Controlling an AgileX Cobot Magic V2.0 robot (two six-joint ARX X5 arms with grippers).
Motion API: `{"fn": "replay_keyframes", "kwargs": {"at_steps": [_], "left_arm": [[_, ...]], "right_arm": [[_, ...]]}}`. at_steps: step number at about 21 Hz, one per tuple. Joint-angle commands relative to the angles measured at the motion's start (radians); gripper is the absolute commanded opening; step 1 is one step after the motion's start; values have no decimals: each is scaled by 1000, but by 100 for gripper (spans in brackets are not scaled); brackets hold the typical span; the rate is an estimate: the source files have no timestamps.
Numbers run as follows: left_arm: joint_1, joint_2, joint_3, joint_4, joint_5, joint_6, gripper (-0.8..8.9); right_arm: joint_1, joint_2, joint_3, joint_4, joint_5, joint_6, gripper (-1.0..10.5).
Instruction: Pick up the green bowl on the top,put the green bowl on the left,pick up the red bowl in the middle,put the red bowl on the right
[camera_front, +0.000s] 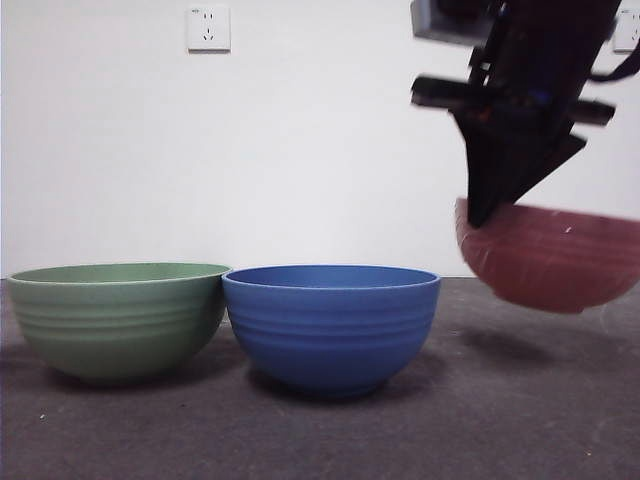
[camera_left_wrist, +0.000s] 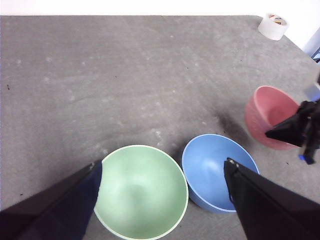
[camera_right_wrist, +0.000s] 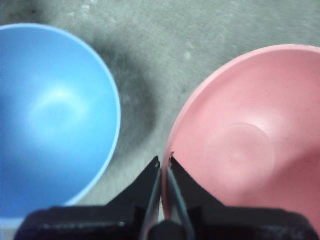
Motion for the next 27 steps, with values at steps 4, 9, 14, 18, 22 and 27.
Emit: {"fn": "replay_keyframes", "kwargs": {"at_steps": [4, 9, 14, 18, 22, 27], "left_arm": [[1, -2, -1, 0, 3, -3, 407], [1, -2, -1, 1, 3, -4, 407], [1, -2, -1, 2, 2, -3, 407], [1, -2, -1, 9, -1, -3, 404], [1, -2, -1, 26, -3, 57, 37], [1, -14, -4, 52, -120, 143, -8]], "right_arm": [[-24, 88, -10, 60, -77, -24, -17], [-24, 157, -10, 59, -78, -23, 99], [-23, 120, -10, 63, -74, -16, 220], [-22, -61, -10, 93, -76, -16, 216], [-23, -292, -10, 130, -73, -34, -19], [-23, -581, -159, 285, -47, -34, -18]]}}
